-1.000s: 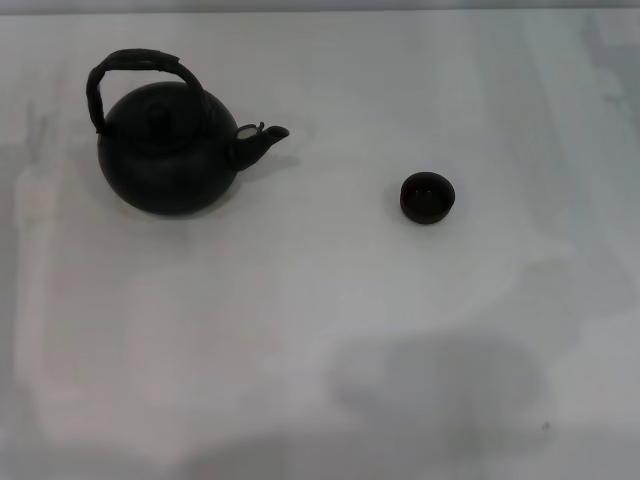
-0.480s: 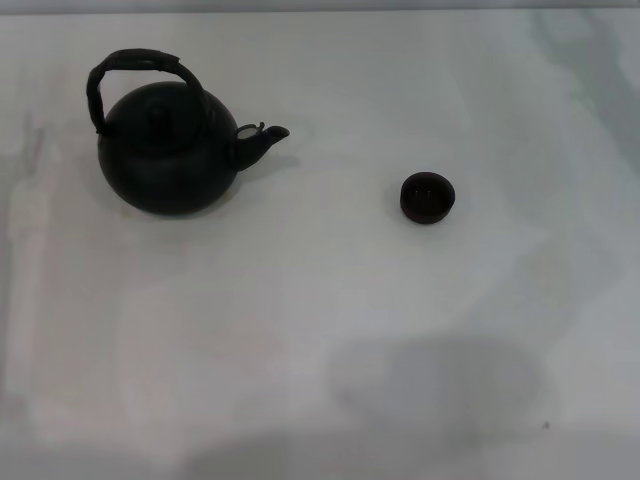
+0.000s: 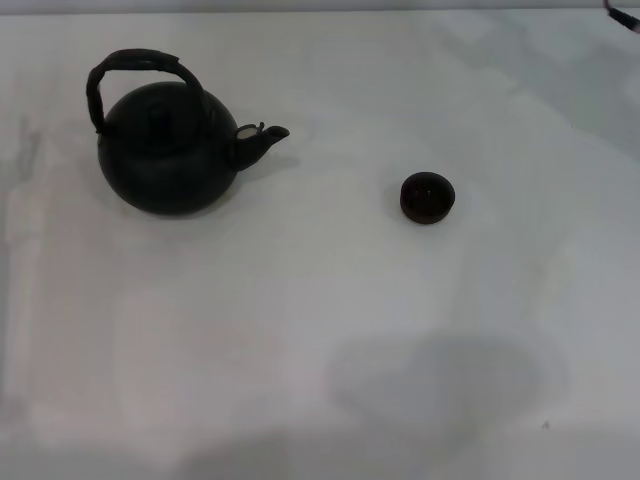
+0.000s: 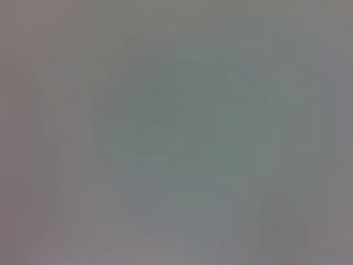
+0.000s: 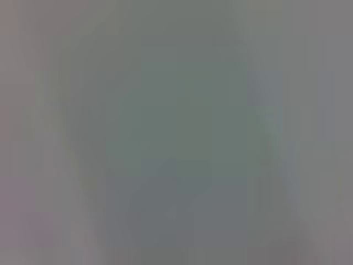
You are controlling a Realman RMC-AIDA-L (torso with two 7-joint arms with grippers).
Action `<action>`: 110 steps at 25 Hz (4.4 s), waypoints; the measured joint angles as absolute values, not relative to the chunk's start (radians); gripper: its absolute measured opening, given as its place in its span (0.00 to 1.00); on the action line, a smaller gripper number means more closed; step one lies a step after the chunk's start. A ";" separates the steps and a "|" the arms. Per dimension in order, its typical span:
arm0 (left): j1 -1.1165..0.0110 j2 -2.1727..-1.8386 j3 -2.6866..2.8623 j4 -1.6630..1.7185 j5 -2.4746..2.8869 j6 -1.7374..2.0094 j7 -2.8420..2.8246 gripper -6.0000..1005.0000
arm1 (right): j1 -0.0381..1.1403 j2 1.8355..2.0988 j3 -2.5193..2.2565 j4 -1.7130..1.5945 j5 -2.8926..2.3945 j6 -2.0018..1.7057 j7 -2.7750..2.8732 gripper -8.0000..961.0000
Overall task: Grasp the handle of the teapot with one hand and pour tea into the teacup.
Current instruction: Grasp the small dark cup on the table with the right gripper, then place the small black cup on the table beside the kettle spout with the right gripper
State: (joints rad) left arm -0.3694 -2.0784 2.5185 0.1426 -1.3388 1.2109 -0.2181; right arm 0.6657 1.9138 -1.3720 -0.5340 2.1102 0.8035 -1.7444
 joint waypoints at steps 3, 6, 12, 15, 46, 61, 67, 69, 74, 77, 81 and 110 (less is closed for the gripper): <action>-0.368 -2.079 2.513 0.148 -1.346 1.216 -0.226 0.87 | 0.696 1.910 -1.370 -0.597 1.884 0.840 -1.608 0.86; -0.368 -2.079 2.512 0.148 -1.347 1.234 -0.232 0.87 | 0.743 1.917 -1.367 -0.627 1.689 0.894 -1.475 0.86; -0.364 -2.079 2.518 0.149 -1.343 1.260 -0.232 0.87 | 0.821 1.953 -1.366 -0.651 1.373 0.988 -1.277 0.86; -0.359 -2.079 2.514 0.149 -1.345 1.262 -0.232 0.87 | 0.831 1.988 -1.366 -0.717 1.190 1.006 -1.170 0.86; -0.364 -2.077 2.513 0.148 -1.350 1.255 -0.232 0.87 | 0.912 2.025 -1.798 -0.883 0.775 1.138 -0.682 0.85; -0.366 -2.077 2.513 0.149 -1.350 1.253 -0.232 0.87 | 0.918 2.025 -1.851 -0.867 0.688 1.177 -0.598 0.85; -0.367 -2.078 2.513 0.149 -1.350 1.253 -0.232 0.87 | 0.912 2.025 -1.851 -0.870 0.641 1.204 -0.576 0.85; -0.367 -2.078 2.513 0.149 -1.350 1.253 -0.232 0.87 | 0.910 2.025 -1.851 -0.876 0.640 1.212 -0.576 0.85; -0.367 -2.079 2.513 0.151 -1.351 1.253 -0.232 0.87 | 0.909 2.024 -1.849 -0.881 0.640 1.224 -0.580 0.85; -0.367 -2.079 2.513 0.151 -1.351 1.253 -0.232 0.87 | 0.913 2.024 -1.848 -0.883 0.640 1.230 -0.579 0.85; -0.367 -2.078 2.513 0.150 -1.352 1.253 -0.232 0.87 | 0.916 2.024 -1.843 -0.901 0.642 1.244 -0.577 0.85; -0.363 -2.079 2.518 0.150 -1.345 1.253 -0.232 0.87 | 1.072 2.028 -2.175 -0.881 0.914 1.103 -0.620 0.76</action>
State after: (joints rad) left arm -0.3626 -2.0788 2.5181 0.1501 -1.3452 1.2532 -0.2316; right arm 1.0715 2.0279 -2.1746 -0.8809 0.9145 1.1033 -0.6202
